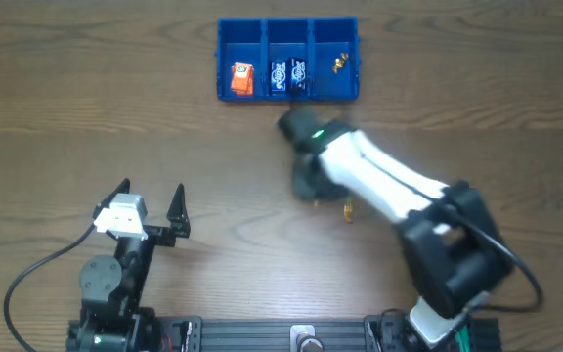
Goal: Sort Candies Into Trays
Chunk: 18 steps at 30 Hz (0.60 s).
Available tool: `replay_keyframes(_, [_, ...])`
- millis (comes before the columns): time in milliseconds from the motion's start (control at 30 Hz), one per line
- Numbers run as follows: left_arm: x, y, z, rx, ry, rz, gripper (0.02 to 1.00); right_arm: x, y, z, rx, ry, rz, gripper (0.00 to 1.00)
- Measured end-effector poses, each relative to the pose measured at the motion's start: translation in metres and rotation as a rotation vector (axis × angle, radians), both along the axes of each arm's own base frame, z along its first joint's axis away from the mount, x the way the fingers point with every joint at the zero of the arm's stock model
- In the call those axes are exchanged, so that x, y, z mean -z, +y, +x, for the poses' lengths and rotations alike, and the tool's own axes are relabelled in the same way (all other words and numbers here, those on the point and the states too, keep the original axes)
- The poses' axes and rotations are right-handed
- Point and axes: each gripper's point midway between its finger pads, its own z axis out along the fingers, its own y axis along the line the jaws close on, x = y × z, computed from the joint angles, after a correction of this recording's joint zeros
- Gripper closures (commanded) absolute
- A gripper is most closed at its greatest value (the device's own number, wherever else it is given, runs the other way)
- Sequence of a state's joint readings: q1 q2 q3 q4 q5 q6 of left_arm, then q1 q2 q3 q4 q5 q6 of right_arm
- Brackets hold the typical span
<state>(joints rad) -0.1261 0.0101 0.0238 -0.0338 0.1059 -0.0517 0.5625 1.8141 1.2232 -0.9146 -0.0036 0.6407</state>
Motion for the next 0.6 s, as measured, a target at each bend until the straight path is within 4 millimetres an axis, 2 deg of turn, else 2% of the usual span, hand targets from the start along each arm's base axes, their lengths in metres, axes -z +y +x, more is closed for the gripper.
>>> replay_keyframes(67, [0.000,0.000,0.000,0.000,0.000,0.000,0.020,-0.041,-0.011,0.037,0.029,-0.107,0.053,0.831])
replay_keyframes(167, [0.000,0.000,0.000,0.000,0.000,0.000,0.023,-0.125,-0.034,0.108,0.078,-0.345,0.116,0.836])
replay_keyframes(200, [0.000,0.000,0.000,0.000,0.000,0.000,0.020,-0.146,-0.041,0.124,0.087,-0.408,0.123,0.836])
replay_keyframes(233, [0.000,0.000,0.000,0.000,0.000,0.000,0.020,-0.182,-0.056,0.148,0.100,-0.507,0.120,0.836])
replay_keyframes(267, [0.000,0.000,0.000,0.000,0.000,0.000,0.020,-0.200,-0.062,0.161,0.100,-0.560,0.118,0.833])
replay_keyframes(300, [0.000,0.000,0.000,0.000,0.000,0.000,0.020,-0.210,-0.066,0.168,0.093,-0.578,0.108,0.833])
replay_keyframes(367, [0.000,0.000,0.000,0.000,0.000,0.000,0.020,-0.225,-0.068,0.193,0.073,-0.628,0.095,0.831])
replay_keyframes(433, [0.000,0.000,0.000,0.000,0.000,0.000,0.020,-0.218,-0.065,0.211,0.053,-0.628,0.081,0.827])
replay_keyframes(500, [0.000,0.000,0.000,0.000,0.000,0.000,0.020,-0.194,-0.062,0.226,0.034,-0.596,0.065,0.820])
replay_keyframes(600, [0.000,0.000,0.000,0.000,0.000,0.000,0.018,-0.139,-0.057,0.244,0.013,-0.521,0.037,0.807])
